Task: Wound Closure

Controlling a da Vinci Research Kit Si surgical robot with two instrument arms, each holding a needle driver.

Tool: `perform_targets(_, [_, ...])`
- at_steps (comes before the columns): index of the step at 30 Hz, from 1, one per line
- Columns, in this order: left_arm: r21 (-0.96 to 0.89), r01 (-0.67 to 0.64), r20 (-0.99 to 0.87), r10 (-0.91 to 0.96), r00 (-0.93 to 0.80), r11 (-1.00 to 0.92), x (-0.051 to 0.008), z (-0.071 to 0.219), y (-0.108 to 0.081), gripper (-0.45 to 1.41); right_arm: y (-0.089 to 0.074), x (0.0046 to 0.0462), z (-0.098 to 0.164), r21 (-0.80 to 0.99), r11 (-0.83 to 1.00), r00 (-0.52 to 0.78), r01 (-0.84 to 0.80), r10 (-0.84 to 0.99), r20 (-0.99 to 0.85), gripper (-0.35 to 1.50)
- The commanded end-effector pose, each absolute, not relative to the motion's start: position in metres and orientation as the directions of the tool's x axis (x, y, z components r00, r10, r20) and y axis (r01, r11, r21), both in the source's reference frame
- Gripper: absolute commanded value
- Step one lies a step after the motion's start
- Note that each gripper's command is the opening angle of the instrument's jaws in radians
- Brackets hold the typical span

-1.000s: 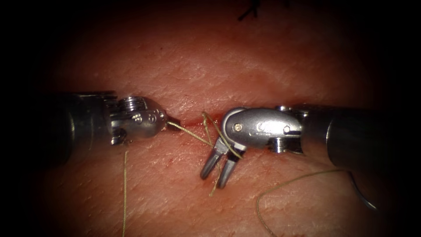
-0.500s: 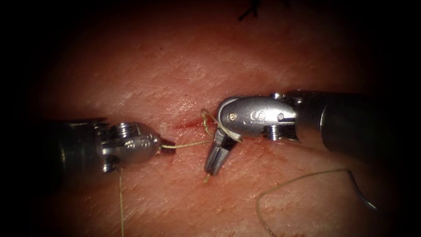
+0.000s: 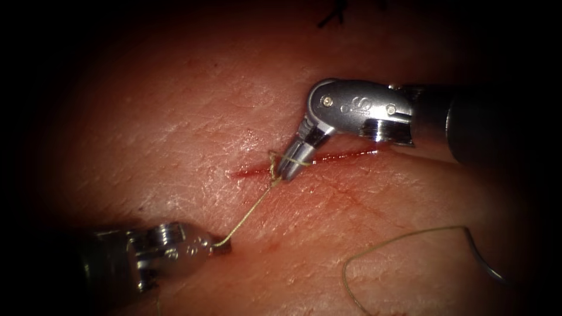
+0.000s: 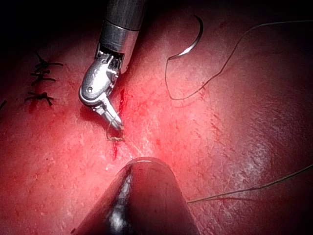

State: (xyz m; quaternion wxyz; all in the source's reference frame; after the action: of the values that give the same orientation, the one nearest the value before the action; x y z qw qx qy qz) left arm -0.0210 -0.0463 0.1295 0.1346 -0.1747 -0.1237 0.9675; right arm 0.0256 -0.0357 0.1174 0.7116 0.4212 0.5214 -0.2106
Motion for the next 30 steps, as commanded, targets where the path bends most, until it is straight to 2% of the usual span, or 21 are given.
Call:
perform_targets(1, [-0.286,-0.218,-0.305,0.304,-0.903,-0.933,-0.0218,0.130,-0.047,-0.45,-0.034,0.0261,0.119,0.389,0.598,0.383,0.701,0.144,-0.912,-0.35])
perform_targets(9, [-0.300,-0.211,-0.309,0.304,-0.901,-0.930,-0.0230,0.125,-0.050,-0.45,-0.032,0.0251,0.121,0.438,0.706,0.460,0.556,0.177,-0.870,-0.35])
perform_targets(30, [-0.310,-0.176,-0.326,0.279,-0.903,-0.934,-0.0239,0.123,-0.058,-0.45,-0.032,0.0255,0.122,0.443,0.745,0.472,0.498,0.195,-0.860,-0.35])
